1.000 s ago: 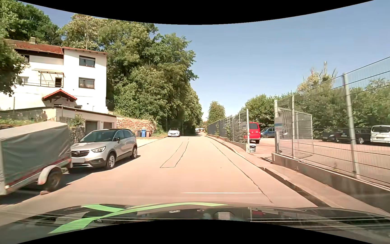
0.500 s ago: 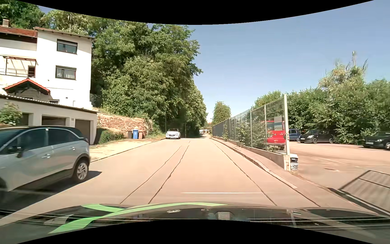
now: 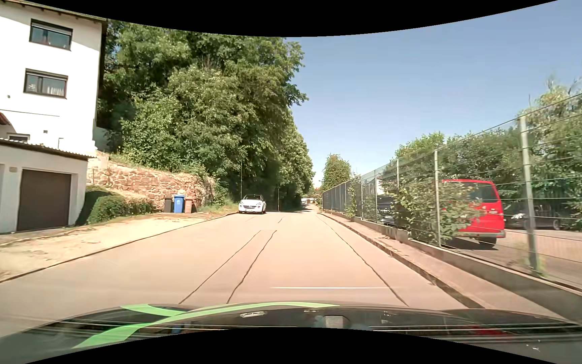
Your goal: Follow the waypoints while adhering to traffic rules and regulations
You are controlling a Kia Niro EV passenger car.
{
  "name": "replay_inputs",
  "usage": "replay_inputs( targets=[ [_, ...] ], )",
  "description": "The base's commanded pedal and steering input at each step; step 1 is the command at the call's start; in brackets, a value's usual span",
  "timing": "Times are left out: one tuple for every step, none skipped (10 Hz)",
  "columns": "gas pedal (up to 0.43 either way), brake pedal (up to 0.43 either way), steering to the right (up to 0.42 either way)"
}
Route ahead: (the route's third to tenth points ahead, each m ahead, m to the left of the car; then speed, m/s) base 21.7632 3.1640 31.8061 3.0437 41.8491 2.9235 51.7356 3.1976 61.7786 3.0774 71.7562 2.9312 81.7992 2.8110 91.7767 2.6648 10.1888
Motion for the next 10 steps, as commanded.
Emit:
replay_inputs(
  targets=[
    [0.15, 0.0, -0.016],
    [0.15, 0.0, -0.016],
    [0.15, 0.0, -0.015],
    [0.15, 0.0, -0.014],
    [0.15, 0.0, -0.014],
    [0.15, 0.0, -0.012],
    [0.15, 0.0, -0.008],
    [0.15, 0.0, -0.004],
    [0.15, 0.0, -0.004],
    [0.15, 0.0, -0.004]
  ],
)
